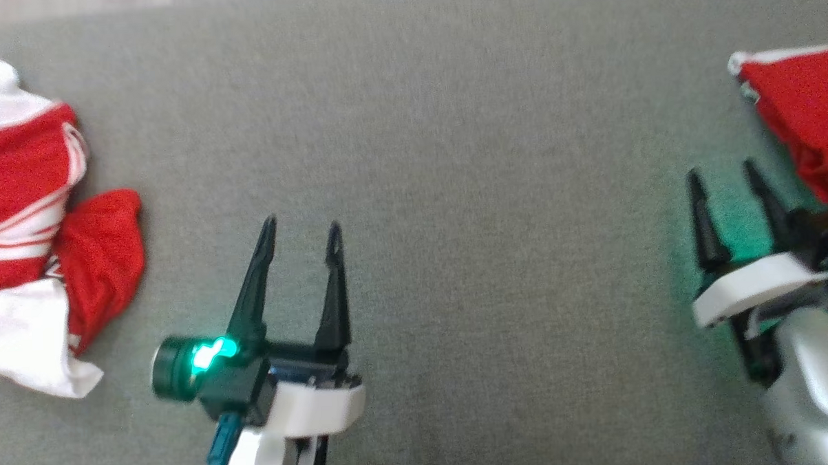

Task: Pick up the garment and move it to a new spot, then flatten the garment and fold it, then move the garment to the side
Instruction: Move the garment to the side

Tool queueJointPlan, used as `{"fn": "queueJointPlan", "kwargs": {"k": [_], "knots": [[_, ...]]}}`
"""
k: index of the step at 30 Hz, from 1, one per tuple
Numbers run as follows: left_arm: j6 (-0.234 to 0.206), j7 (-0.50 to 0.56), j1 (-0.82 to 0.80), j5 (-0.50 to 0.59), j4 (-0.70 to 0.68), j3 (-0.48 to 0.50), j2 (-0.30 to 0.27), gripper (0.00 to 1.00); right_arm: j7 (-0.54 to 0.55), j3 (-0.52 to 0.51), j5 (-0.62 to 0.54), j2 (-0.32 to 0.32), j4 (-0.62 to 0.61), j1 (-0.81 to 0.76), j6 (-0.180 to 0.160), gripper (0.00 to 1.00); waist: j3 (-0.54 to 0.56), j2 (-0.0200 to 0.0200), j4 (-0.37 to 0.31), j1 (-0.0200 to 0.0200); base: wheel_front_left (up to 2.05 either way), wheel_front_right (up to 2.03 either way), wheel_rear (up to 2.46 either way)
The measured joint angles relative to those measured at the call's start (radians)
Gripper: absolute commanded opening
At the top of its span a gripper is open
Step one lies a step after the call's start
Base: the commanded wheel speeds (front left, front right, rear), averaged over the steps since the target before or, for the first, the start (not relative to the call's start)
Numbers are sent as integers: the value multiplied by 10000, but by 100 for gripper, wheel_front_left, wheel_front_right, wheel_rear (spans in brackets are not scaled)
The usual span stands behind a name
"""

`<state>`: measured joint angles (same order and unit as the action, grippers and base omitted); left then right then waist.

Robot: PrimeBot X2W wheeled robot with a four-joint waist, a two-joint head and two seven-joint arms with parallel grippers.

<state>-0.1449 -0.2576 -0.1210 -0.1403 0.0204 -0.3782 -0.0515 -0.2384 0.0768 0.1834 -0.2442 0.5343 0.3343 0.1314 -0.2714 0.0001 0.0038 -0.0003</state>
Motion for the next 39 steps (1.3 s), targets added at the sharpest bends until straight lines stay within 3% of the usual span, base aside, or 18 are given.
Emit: {"fn": "queueJointPlan", "kwargs": {"k": [3, 7, 15, 39], "knots": [[-10, 0, 596, -38, 73, 332, 0, 100, -96, 437, 332, 384, -67, -422, 0, 100, 674, 0, 42, 0, 0, 0, 0], [-21, 0, 1528, -36, 109, 742, -4, 100, -98, 621, 564, 1018, -1329, -1492, 0, 100, 1611, 0, 49, -1, 0, 0, 0], [111, 8, 2743, 182, 228, 1244, -13, 100, -123, 552, -174, 1634, -3049, -3565, 0, 100, 3009, 0, -49, 0, 0, 0, 0], [226, 10, 3146, 272, 575, 1588, -17, 100, -125, 192, -502, 1935, -3103, -4290, 0, 100, 3453, 0, -112, 3, 0, 0, 0]]}}
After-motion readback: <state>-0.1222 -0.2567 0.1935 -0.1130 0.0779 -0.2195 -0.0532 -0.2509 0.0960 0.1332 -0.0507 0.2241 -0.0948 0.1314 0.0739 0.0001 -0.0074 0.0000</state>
